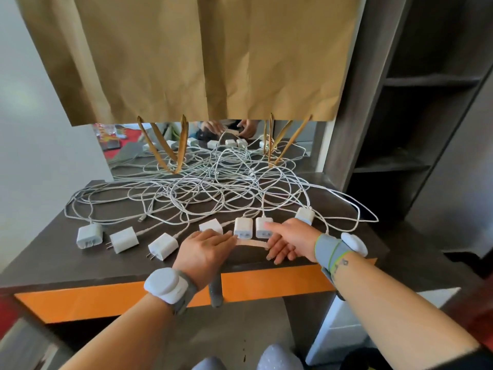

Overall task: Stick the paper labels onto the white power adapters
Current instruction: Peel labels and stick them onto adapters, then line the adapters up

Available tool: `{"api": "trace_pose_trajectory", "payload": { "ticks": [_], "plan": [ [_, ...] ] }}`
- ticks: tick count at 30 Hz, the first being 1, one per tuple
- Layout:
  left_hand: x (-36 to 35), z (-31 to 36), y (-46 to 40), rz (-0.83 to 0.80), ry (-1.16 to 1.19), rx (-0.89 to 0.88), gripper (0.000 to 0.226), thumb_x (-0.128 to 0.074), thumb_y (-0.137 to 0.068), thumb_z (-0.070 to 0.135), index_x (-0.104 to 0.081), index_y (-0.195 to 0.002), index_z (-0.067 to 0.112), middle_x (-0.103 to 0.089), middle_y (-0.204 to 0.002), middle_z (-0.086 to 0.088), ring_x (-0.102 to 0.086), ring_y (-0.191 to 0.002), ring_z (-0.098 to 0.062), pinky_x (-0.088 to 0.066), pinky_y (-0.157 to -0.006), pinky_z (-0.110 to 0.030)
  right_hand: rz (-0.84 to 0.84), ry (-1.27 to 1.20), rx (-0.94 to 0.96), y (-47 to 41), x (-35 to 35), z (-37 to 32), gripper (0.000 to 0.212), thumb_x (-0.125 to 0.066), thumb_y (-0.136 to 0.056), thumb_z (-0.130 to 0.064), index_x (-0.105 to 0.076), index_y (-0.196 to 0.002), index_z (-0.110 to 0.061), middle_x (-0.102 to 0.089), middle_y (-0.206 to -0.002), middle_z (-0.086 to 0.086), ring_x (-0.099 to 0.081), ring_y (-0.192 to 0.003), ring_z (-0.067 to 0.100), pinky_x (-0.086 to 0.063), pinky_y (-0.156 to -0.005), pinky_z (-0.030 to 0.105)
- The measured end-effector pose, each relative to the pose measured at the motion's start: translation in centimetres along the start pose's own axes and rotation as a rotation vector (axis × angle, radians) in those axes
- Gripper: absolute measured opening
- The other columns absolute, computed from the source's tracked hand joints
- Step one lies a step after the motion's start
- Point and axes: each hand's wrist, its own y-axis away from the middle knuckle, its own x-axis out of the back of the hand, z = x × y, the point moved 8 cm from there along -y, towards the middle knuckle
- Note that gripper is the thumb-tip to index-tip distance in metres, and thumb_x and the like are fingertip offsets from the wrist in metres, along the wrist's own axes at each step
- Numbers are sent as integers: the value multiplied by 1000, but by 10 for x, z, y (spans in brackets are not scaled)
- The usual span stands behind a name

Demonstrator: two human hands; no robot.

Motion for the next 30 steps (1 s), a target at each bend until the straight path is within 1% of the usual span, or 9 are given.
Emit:
{"api": "trace_pose_trajectory", "payload": {
  "ticks": [6,9,12,14,15,20,24,27,30],
  "plan": [
    [1,-9,-4,28,-39,-7,34,-83,-60,10,-74,-93,14,-75,-88,3,-68,-64,-19,-52,-56,-25,42,-208,127,-2,-1,-17,9,-58,-87,-12,-61,-80,-6,-70,-61,5,-59,-46,11,-32,-46,20],
    [-2,-16,-4,1,-13,51,29,-78,-68,14,-73,-97,14,-75,-93,2,-68,-68,-22,-54,-61,-28,117,-251,195,-2,6,-27,8,-57,-86,-4,-59,-78,-7,-69,-67,9,-56,-45,9,-33,-43,17],
    [-22,-38,1,-204,535,536,27,-64,-84,32,-69,-109,24,-70,-96,13,-63,-85,-11,-50,-76,-26,181,-95,286,2,11,-40,4,-59,-84,-5,-61,-80,-6,-68,-69,8,-55,-47,9,-36,-43,16],
    [-39,-44,7,-302,883,843,25,-64,-83,43,-71,-102,29,-68,-82,16,-58,-76,-1,-44,-71,-17,188,-39,328,5,9,-46,5,-61,-84,-6,-61,-79,-7,-68,-67,7,-55,-46,8,-38,-42,15],
    [-42,-46,5,-319,923,885,22,-64,-82,44,-72,-96,28,-67,-76,14,-56,-68,0,-42,-66,-16,190,-31,346,6,8,-49,6,-61,-84,-6,-61,-78,-8,-67,-67,7,-54,-45,7,-38,-41,14],
    [-47,-44,-10,-398,991,930,19,-68,-82,32,-67,-72,15,-57,-49,10,-44,-44,-4,-36,-43,-16,228,-4,436,11,7,-60,7,-64,-81,-4,-59,-85,-5,-67,-67,10,-54,-41,5,-42,-43,14],
    [-51,-43,-15,-417,1114,968,11,-65,-85,23,-67,-78,15,-60,-62,-4,-51,-59,-18,-41,-55,-25,371,245,587,22,14,-73,15,-71,-76,-13,-59,-82,-19,-68,-73,9,-58,-59,12,-49,-63,25],
    [-51,-44,-19,-389,1122,965,8,-64,-86,20,-69,-79,20,-62,-69,-6,-55,-60,-15,-44,-59,-27,396,377,659,27,12,-77,10,-70,-78,-18,-72,-88,-20,-66,-75,-4,-55,-65,2,-44,-64,8],
    [-51,-42,-24,-373,1160,948,7,-63,-86,17,-69,-86,15,-63,-75,-7,-54,-55,-12,-44,-59,-27,352,472,650,26,8,-76,17,-63,-84,-20,-73,-98,-20,-67,-85,-8,-58,-75,3,-41,-66,6]
  ]
}}
